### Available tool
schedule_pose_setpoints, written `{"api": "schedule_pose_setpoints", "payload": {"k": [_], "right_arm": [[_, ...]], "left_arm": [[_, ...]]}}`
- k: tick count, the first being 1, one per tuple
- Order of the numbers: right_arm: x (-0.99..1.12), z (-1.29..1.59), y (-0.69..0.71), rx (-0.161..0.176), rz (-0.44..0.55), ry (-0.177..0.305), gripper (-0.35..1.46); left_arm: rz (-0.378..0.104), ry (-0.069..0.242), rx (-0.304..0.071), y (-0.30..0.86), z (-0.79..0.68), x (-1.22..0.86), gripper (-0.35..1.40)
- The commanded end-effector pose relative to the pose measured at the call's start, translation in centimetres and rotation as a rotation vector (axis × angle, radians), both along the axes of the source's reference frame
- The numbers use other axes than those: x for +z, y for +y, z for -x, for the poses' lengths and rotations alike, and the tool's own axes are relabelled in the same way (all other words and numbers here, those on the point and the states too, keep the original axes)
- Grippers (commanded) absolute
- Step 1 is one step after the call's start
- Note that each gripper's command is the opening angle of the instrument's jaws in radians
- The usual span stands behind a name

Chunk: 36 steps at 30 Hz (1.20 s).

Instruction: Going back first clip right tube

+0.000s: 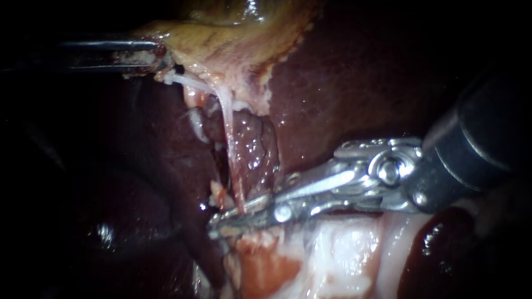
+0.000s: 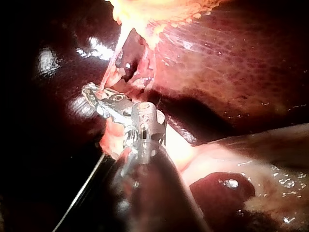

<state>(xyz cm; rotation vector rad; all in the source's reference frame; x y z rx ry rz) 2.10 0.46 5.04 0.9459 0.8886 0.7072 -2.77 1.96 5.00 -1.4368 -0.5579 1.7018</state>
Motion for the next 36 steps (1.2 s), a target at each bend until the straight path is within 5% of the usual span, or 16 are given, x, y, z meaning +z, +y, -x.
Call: {"api": "schedule_pose_setpoints", "payload": {"k": [1,2,5,7,12,17,22,36], "right_arm": [[0.04,-0.01,0.00,0.001,0.001,-0.001,-0.35],[0.07,-0.02,0.00,0.004,0.003,-0.003,-0.29],[0.20,-0.03,-0.04,0.002,0.006,0.003,0.29],[0.31,-0.03,-0.07,0.004,0.013,0.000,0.43],[0.52,-0.02,-0.10,-0.007,0.058,0.014,0.48],[0.61,0.04,-0.10,-0.056,0.233,0.064,0.47],[0.58,0.20,-0.12,-0.010,0.441,0.036,0.50],[0.28,1.27,0.08,-0.050,0.687,0.058,0.50]], "left_arm": [[0.000,0.000,0.000,0.00,0.00,0.01,-0.35],[0.000,0.000,0.000,0.00,0.00,0.01,-0.35],[0.000,0.001,0.000,0.00,0.00,0.01,-0.35],[0.001,0.001,0.000,0.00,0.01,0.01,-0.35],[0.001,0.001,0.000,-0.01,0.01,0.01,-0.35],[0.001,0.001,0.000,-0.01,0.01,0.01,-0.35],[0.001,0.001,0.000,-0.01,0.00,0.02,-0.35],[0.002,0.000,0.001,-0.01,-0.01,0.03,-0.35]]}}
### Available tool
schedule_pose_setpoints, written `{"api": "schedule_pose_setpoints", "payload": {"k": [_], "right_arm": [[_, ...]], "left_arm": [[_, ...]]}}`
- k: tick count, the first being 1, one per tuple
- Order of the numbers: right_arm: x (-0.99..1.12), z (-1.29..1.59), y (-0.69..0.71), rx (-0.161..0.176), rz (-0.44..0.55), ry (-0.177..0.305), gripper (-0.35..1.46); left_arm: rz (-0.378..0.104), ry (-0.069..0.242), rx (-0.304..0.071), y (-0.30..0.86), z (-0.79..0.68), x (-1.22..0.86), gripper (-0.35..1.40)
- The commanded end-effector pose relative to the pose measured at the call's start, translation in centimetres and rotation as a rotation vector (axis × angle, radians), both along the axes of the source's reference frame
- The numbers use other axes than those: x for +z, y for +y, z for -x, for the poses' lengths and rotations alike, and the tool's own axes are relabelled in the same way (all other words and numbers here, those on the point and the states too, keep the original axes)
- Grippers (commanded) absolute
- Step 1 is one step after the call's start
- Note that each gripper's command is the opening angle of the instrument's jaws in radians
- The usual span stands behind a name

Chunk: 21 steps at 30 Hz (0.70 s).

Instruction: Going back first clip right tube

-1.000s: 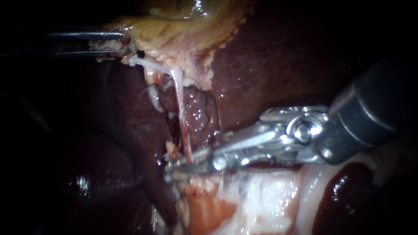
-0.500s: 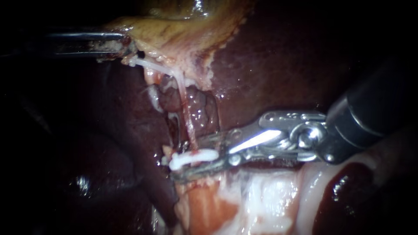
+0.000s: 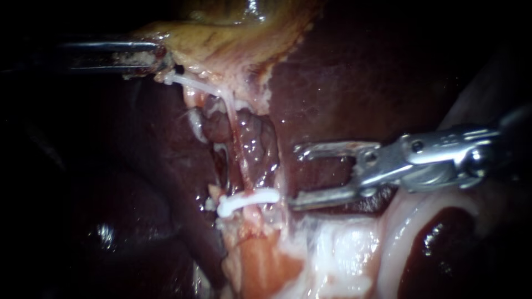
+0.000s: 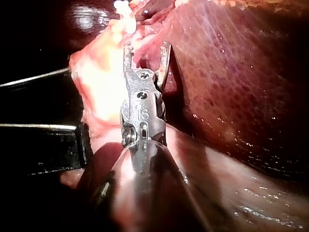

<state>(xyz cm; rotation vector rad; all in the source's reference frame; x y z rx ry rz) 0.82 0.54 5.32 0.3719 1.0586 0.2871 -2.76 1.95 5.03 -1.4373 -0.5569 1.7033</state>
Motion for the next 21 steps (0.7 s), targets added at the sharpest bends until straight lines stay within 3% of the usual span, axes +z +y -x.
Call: {"api": "schedule_pose_setpoints", "payload": {"k": [1,9,14,21], "right_arm": [[-0.02,0.05,0.01,-0.006,0.004,0.002,0.50],[-0.05,0.26,0.04,-0.016,0.012,0.006,0.50],[-0.05,0.28,0.04,-0.017,0.012,0.007,0.50],[-0.04,0.29,0.04,-0.020,0.011,0.008,0.50]], "left_arm": [[0.000,0.000,0.000,0.00,0.00,0.00,-0.35],[0.003,0.002,-0.002,-0.01,0.06,0.05,-0.35],[0.014,0.009,-0.014,-0.05,0.23,0.25,-0.35],[0.013,0.026,0.010,-0.11,0.44,0.55,-0.35]]}}
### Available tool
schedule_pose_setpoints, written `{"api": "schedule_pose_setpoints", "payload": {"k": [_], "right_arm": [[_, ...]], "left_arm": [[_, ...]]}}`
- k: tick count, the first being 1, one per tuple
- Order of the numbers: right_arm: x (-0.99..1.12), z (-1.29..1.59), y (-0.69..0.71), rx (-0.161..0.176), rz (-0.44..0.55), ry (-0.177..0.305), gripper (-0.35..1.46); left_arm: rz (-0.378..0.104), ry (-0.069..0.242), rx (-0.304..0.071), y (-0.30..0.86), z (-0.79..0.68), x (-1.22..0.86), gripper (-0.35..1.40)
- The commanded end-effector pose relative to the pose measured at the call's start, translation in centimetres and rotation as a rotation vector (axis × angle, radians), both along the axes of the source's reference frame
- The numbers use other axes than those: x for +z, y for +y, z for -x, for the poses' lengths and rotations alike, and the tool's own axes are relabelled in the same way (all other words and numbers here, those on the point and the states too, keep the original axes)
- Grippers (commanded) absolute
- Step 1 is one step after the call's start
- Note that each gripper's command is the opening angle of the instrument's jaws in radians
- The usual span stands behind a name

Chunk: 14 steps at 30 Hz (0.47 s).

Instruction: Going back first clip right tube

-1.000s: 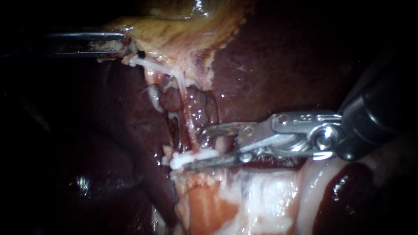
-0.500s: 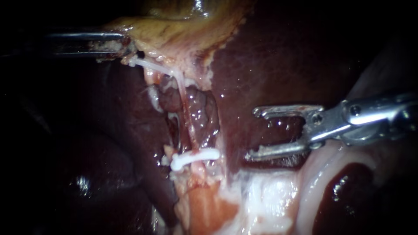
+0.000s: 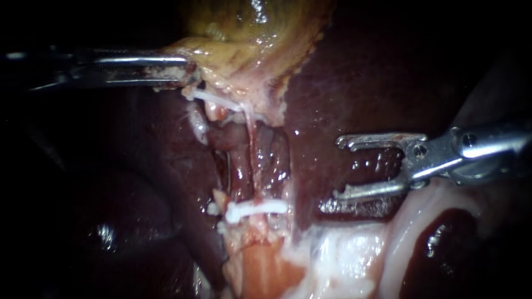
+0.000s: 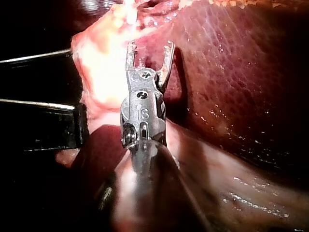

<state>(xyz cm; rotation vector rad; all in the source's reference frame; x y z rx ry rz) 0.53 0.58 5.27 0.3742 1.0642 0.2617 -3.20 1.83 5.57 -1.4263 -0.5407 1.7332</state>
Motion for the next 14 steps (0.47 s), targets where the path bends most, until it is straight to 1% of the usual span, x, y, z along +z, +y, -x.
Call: {"api": "schedule_pose_setpoints", "payload": {"k": [1,4,14], "right_arm": [[0.01,0.00,0.00,0.001,0.000,-0.001,0.50],[0.01,0.00,0.00,0.001,0.000,-0.001,0.50],[0.00,-0.01,-0.01,-0.002,-0.002,0.001,0.50]], "left_arm": [[-0.002,0.003,0.000,0.00,0.01,0.02,-0.35],[-0.002,0.008,0.003,0.00,0.01,0.05,-0.35],[-0.003,0.006,0.006,-0.01,0.00,0.03,-0.35]]}}
